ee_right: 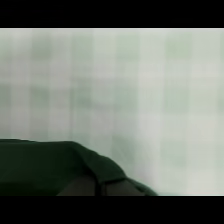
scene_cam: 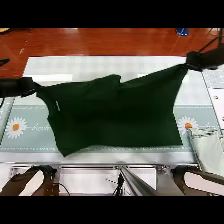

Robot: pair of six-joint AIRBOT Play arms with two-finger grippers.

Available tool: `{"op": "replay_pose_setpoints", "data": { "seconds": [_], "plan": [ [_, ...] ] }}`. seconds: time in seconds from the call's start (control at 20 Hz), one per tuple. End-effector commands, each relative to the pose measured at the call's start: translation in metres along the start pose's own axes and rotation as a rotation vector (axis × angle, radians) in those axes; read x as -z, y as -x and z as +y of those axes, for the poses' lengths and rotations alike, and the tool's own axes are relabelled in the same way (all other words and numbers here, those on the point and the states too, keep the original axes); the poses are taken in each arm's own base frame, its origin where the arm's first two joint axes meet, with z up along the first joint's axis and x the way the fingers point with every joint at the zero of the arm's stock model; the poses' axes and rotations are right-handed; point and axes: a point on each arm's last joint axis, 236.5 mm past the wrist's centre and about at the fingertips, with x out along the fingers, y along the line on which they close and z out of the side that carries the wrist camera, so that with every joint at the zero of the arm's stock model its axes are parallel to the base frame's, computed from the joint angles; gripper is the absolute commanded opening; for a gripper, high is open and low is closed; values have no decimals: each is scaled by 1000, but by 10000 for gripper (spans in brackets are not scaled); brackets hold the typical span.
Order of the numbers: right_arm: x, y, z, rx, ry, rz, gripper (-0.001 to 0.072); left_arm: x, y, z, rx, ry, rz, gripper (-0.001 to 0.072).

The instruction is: Fold the shirts.

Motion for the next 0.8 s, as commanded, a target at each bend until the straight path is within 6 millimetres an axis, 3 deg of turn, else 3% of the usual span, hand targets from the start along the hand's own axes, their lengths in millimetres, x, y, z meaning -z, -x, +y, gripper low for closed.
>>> {"op": "replay_pose_setpoints", "data": {
  "seconds": [0.0,0.1,0.25,0.3,0.35,0.4,0.45,0.5,0.65,0.75],
  "plan": [
    [-39,-49,-9,-40,-87,-132,22,-25,-53,26,6,41,-55,17],
    [-38,-66,-18,-26,-102,-123,22,-19,-79,37,-2,53,-8,18],
    [-2,-93,-27,-15,-102,28,25,7,-114,46,4,86,108,18],
    [12,-96,-27,-19,-92,88,112,14,-120,47,10,100,139,19],
    [22,-92,-27,-25,-71,136,272,19,-121,47,16,104,167,49],
    [33,-83,-27,-38,-30,190,378,22,-116,48,17,101,191,212],
    [48,-67,-30,-44,23,263,392,25,-108,51,14,92,225,407],
    [64,-48,-39,-17,60,343,399,32,-95,57,-1,76,284,530],
    [91,14,-87,144,-6,437,399,72,-54,77,-26,101,492,528],
    [111,44,-114,229,-54,433,401,98,-40,84,-18,169,555,514]
  ]
}}
